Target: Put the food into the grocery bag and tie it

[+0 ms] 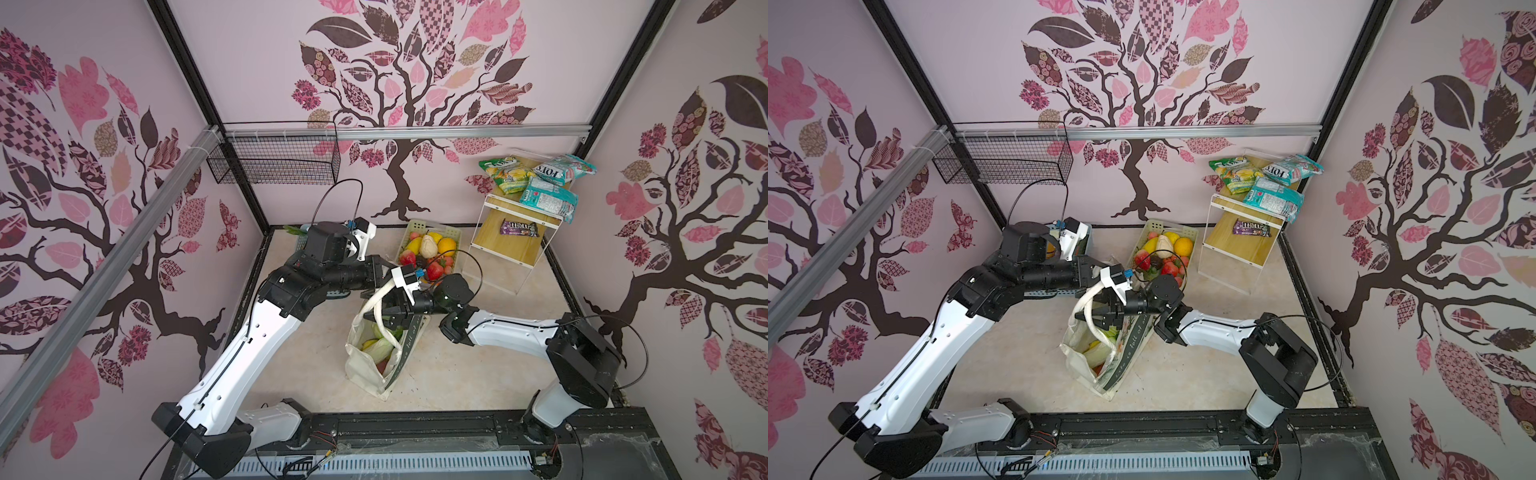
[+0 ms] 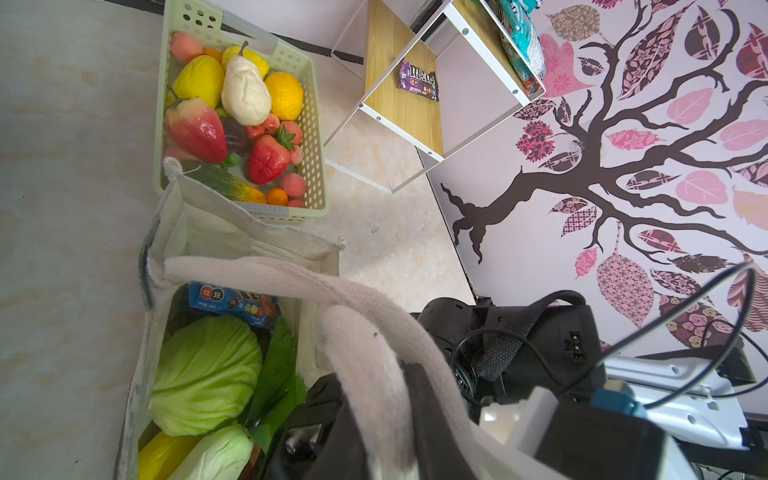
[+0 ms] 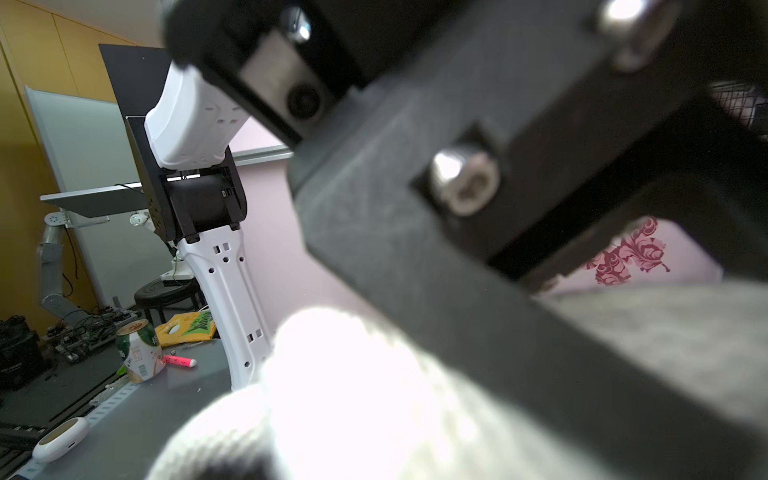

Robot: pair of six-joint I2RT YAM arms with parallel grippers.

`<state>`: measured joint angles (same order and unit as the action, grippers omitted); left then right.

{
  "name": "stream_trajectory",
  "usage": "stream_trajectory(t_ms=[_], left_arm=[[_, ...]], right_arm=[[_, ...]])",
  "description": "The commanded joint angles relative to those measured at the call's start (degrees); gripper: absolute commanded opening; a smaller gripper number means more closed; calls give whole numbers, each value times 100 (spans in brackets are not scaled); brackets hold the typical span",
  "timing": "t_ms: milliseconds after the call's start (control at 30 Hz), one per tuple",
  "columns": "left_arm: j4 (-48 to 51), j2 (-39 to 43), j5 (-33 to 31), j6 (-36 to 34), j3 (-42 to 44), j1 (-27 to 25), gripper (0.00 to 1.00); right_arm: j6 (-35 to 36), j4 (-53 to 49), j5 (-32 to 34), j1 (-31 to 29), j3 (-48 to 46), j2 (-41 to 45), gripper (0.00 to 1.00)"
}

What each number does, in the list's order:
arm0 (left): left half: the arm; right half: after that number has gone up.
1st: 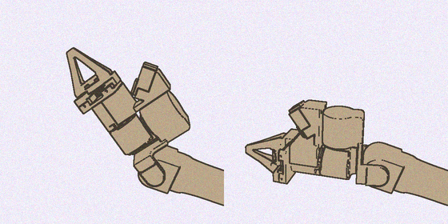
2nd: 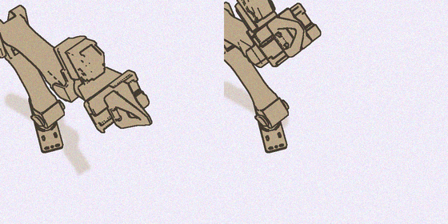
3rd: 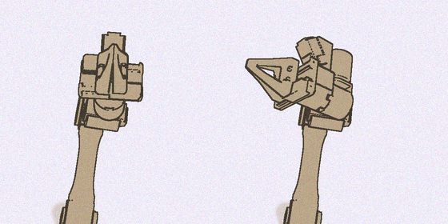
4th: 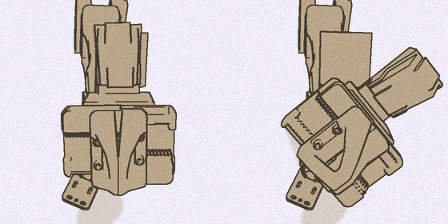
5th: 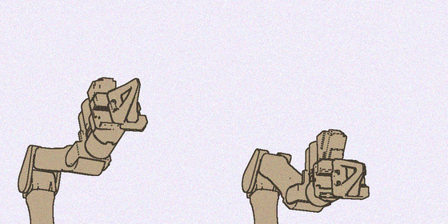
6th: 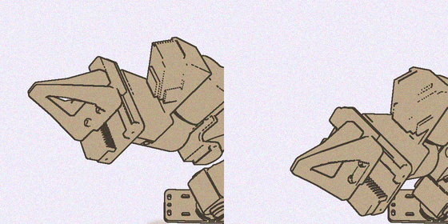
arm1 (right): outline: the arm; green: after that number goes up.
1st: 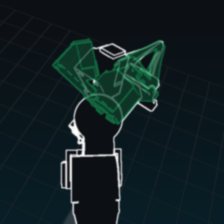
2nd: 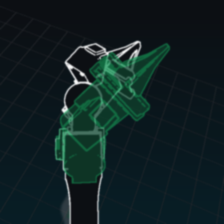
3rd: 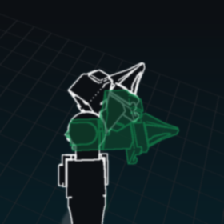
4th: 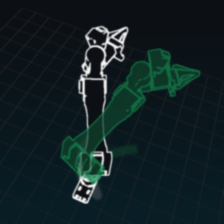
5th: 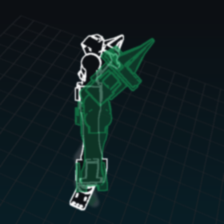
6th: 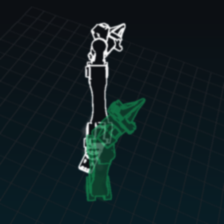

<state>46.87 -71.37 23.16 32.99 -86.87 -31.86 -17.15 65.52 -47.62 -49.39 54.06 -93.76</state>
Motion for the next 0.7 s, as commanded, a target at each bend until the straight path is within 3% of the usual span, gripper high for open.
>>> stream_trajectory(t_ms=[0, 200, 433, 667], left_arm=[[-113, 8, 25, -76, 34, 39, 17], [-127, 83, 97, -56, 132, 44, 15], [-171, 229, 119, 7, 293, 43, 14], [-192, 306, 50, 68, 423, 49, 13]], right_arm=[[-216, 436, -196, -80, 249, -108, 56], [-455, 572, -229, -87, 332, -244, 42], [-669, 688, -391, -85, 429, -354, 39], [-690, 566, -159, -81, 317, -209, 22]])
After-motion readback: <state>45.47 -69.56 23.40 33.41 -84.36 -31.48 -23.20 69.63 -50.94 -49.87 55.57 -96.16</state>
